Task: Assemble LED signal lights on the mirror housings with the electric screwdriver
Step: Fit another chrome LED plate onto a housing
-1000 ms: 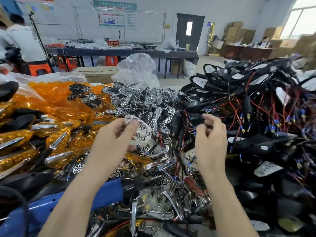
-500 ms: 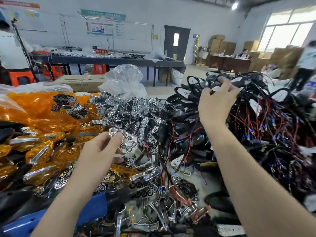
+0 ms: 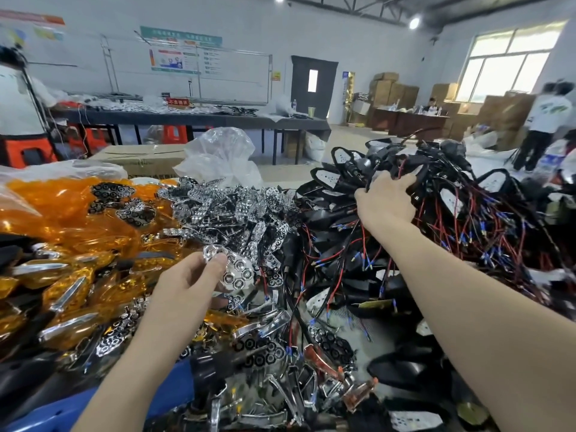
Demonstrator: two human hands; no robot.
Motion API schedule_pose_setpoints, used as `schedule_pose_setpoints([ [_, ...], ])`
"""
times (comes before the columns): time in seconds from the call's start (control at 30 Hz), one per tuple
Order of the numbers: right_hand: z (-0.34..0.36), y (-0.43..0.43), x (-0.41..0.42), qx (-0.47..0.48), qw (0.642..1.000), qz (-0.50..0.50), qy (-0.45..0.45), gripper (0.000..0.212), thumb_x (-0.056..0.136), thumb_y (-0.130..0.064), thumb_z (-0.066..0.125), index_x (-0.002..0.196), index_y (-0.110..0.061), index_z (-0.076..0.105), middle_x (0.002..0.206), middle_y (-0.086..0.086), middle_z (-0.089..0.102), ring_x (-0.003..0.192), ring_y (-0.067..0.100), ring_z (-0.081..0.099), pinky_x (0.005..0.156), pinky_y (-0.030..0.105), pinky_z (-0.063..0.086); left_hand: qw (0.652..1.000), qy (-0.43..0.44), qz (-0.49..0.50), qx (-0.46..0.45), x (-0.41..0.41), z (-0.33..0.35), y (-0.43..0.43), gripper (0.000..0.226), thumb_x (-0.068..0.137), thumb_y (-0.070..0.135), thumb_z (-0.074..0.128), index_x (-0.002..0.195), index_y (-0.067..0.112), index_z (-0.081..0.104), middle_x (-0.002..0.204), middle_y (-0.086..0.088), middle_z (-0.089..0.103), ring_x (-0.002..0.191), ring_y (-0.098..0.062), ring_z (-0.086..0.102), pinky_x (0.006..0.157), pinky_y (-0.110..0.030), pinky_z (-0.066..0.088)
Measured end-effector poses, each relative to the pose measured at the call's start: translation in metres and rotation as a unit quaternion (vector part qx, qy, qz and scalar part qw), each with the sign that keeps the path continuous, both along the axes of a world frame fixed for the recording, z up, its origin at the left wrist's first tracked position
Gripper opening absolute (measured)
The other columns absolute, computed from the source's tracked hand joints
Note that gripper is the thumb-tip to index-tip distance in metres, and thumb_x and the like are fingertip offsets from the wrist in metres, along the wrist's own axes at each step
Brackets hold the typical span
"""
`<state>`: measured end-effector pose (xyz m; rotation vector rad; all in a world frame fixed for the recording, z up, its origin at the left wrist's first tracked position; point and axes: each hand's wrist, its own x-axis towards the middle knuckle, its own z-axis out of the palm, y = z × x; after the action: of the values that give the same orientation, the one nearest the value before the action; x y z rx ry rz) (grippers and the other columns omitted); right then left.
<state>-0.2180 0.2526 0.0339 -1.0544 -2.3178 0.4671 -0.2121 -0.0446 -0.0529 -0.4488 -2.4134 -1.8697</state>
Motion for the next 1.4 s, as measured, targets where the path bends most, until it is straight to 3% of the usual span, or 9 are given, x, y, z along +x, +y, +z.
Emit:
schedule_pose_setpoints([
  [0.13,-0.005,-0.005,0.001,-0.006,1.0,-0.015,0.007,0.038,0.105,-0.025,0.053,0.134,-0.001,0.048,0.158,0.025,0.018,0.093,0.038,0.061,0.076,0.038,0.037,1.0,-0.003,-0.01,-0.002,0.002,0.001,0.001,0.05,0.085,0.064,0.052,0.085,0.015,0.062,0.08,-0.004,0.07,0.065,-0.012,0.073,0.068,-0.04,0.048],
  [0.37,-0.004,-0.034,0.012,0.031,0.97,-0.002,0.243,0.029,0.107,-0.031,0.047,0.121,-0.011,0.063,0.144,0.011,0.036,0.116,0.031,0.052,0.089,0.041,0.048,0.996,-0.045,-0.039,0.071,0.003,0.005,0.004,0.037,0.09,0.056,0.058,0.082,0.02,0.065,0.07,0.006,0.069,0.07,-0.018,0.075,0.072,-0.026,0.052],
  [0.57,0.009,-0.093,0.031,-0.068,0.905,0.232,0.351,0.017,0.109,-0.031,0.047,0.117,-0.021,0.057,0.089,-0.013,0.065,0.064,0.008,0.058,0.057,0.028,0.047,0.935,-0.16,-0.156,0.276,0.003,0.013,0.006,0.027,0.08,0.045,0.076,0.087,0.019,0.078,0.09,-0.007,0.07,0.084,-0.023,0.07,0.076,-0.037,0.059],
  [0.7,-0.019,-0.141,0.052,-0.208,0.842,0.379,0.323,0.009,0.106,-0.036,0.05,0.106,-0.036,0.059,0.082,-0.027,0.067,0.063,-0.01,0.056,0.058,0.009,0.044,0.875,-0.188,-0.218,0.388,0.001,0.018,0.001,0.028,0.089,0.045,0.069,0.103,0.022,0.076,0.123,-0.015,0.068,0.119,-0.033,0.064,0.094,-0.044,0.055],
  [0.9,-0.07,-0.159,0.076,-0.381,0.788,0.45,0.175,0.018,0.105,-0.034,0.056,0.104,-0.024,0.071,0.055,-0.017,0.049,0.046,0.0,0.04,0.048,0.013,0.03,0.848,-0.182,-0.1,0.488,0.003,0.031,-0.013,0.041,0.098,0.045,0.051,0.13,0.02,0.056,0.115,-0.01,0.072,0.108,-0.023,0.07,0.082,-0.037,0.059],
  [1.0,-0.07,-0.149,0.096,-0.461,0.708,0.53,0.076,0.022,0.106,-0.037,0.053,0.113,-0.025,0.071,0.069,-0.008,0.06,0.05,0.007,0.049,0.043,0.019,0.037,0.895,-0.102,-0.048,0.431,0.007,0.046,-0.019,0.026,0.086,0.044,0.061,0.098,0.022,0.069,0.089,0.001,0.07,0.079,-0.013,0.07,0.065,-0.028,0.057],
  [1.1,-0.059,-0.14,0.103,-0.497,0.659,0.559,0.08,0.042,0.1,-0.055,0.051,0.119,-0.024,0.073,0.104,0.001,0.076,0.088,0.021,0.073,0.075,0.027,0.06,0.941,-0.029,-0.054,0.333,0.019,0.064,-0.027,0.02,0.084,0.048,0.063,0.079,0.031,0.072,0.07,0.004,0.06,0.056,-0.009,0.057,0.049,-0.022,0.049],
  [1.23,-0.054,-0.142,0.086,-0.611,0.621,0.458,0.177,0.053,0.088,-0.06,0.051,0.118,-0.024,0.076,0.116,0.006,0.077,0.105,0.026,0.074,0.089,0.039,0.062,0.987,0.073,-0.14,0.032,0.041,0.079,-0.032,0.023,0.088,0.059,0.057,0.083,0.039,0.067,0.056,0.009,0.049,0.039,-0.002,0.037,0.034,-0.015,0.032],
  [1.4,-0.081,-0.148,0.078,-0.683,0.568,0.425,0.173,0.062,0.088,-0.064,0.053,0.123,-0.018,0.074,0.127,0.008,0.072,0.113,0.024,0.068,0.102,0.04,0.052,0.863,0.225,-0.124,-0.436,0.062,0.056,0.012,0.022,0.099,0.055,0.037,0.094,0.037,0.049,0.097,0.014,0.058,0.085,-0.004,0.062,0.074,-0.028,0.054],
])
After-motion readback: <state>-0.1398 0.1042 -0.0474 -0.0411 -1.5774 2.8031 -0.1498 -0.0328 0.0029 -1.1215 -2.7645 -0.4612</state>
